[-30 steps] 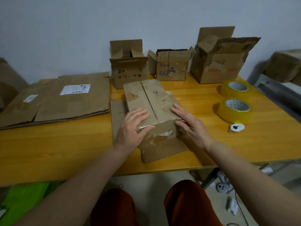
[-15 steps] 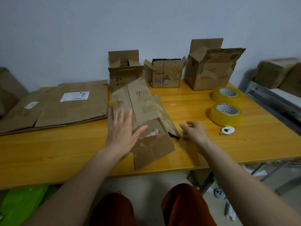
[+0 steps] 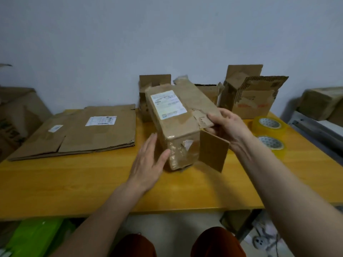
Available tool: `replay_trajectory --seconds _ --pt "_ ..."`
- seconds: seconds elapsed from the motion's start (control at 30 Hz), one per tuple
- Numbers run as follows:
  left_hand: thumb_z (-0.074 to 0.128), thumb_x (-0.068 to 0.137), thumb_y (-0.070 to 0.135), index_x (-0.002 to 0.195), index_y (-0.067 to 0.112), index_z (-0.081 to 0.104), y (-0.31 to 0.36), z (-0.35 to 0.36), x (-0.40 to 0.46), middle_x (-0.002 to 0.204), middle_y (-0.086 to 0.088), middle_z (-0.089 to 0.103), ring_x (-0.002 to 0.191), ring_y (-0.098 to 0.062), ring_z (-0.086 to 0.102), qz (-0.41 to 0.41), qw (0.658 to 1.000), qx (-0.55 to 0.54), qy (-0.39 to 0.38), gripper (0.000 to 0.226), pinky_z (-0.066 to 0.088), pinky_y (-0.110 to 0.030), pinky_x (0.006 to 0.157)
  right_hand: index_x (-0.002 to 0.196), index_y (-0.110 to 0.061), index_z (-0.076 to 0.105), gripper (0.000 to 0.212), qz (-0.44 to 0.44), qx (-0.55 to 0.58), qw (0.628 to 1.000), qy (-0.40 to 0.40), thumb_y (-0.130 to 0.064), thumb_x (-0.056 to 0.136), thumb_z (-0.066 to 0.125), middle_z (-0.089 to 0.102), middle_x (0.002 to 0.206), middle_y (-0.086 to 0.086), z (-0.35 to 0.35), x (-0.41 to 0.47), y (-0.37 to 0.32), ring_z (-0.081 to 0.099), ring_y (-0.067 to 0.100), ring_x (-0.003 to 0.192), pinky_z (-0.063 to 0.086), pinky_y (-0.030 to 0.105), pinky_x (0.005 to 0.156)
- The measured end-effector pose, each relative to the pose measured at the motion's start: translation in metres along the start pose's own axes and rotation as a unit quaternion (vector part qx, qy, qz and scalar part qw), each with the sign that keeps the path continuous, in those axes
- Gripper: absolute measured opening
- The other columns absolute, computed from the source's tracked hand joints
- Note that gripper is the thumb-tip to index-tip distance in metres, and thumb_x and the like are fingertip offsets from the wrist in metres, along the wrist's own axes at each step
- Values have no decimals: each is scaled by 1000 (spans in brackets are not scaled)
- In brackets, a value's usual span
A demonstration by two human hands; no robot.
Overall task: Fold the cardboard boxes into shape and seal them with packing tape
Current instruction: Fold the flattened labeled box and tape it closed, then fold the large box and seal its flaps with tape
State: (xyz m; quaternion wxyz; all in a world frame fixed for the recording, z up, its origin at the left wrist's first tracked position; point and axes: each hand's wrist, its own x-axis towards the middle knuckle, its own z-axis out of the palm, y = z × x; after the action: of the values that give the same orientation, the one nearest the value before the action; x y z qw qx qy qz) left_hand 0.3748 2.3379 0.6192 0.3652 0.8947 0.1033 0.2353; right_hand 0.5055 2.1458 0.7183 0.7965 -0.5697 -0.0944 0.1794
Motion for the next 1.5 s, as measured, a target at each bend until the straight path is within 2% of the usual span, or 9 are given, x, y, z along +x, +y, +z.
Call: replay_trajectory --seconds 0.13,0.27,0.47,0.67,0.83,0.93,1.13,1.4,1.5 --pt "29 90 60 151 14 18 20 -19 14 158 -5 19 142 -7 14 40 969 -29 243 77 14 -18 111 115 -14 62 27 -247 -370 894 -63 -9 89 63 68 97 -4 14 -6 -29 68 4 79 54 18 61" --pt "33 95 49 149 7 23 17 -35 22 157 -10 18 144 -21 19 70 956 31 284 70 21 -33 116 107 -19 67 22 -277 -601 743 -99 -8 90 60 65 100 -5 12 -17 0 61 12 94 53 29 80" --pt "32 97 49 126 15 60 -7 -30 11 157 -6 22 145 -22 13 13 987 87 135 52 20 -45 114 104 -22 71 20 -198 -596 775 -62 -11 92 59 68 95 -4 -12 -20 37 62 16 93 52 30 77" --pt "38 100 44 100 21 61 14 -55 43 107 7 58 107 -18 52 -153 945 -138 255 33 38 -24 74 120 -24 64 29 -296 -641 706 -54 -21 91 61 59 121 -7 -27 -34 46 50 12 114 40 23 93" --pt "59 91 39 121 20 57 4 -69 59 115 3 56 105 -17 50 -277 942 -187 23 36 42 -37 89 72 -21 48 42 -244 -412 855 200 -61 81 50 48 71 -2 -39 -57 73 47 17 68 40 29 59" --pt "61 89 23 123 23 54 3 -64 51 111 -3 57 107 -24 54 -315 895 -313 -34 34 43 -47 87 104 -14 52 55 13 -165 948 272 -63 79 59 56 95 5 -45 -49 86 57 29 95 50 47 87" --pt "56 88 19 119 20 58 -9 -52 33 123 -8 51 111 -34 50 -346 834 -430 -19 31 41 -56 98 147 -19 30 86 147 -46 966 206 -55 78 68 31 152 11 -24 -24 73 29 39 137 31 64 105" --pt "51 92 7 106 28 69 -4 -58 -8 116 9 64 104 -8 59 -170 936 -299 77 31 50 -24 83 123 -11 42 34 171 46 959 219 -33 98 49 59 112 19 -2 -27 75 61 33 103 52 51 88" --pt "56 89 14 98 30 72 -3 -84 -23 103 17 69 94 0 64 -98 920 -344 162 26 51 -19 71 115 -15 45 25 153 63 965 201 -33 98 48 62 93 12 25 -42 76 65 26 84 54 42 64"
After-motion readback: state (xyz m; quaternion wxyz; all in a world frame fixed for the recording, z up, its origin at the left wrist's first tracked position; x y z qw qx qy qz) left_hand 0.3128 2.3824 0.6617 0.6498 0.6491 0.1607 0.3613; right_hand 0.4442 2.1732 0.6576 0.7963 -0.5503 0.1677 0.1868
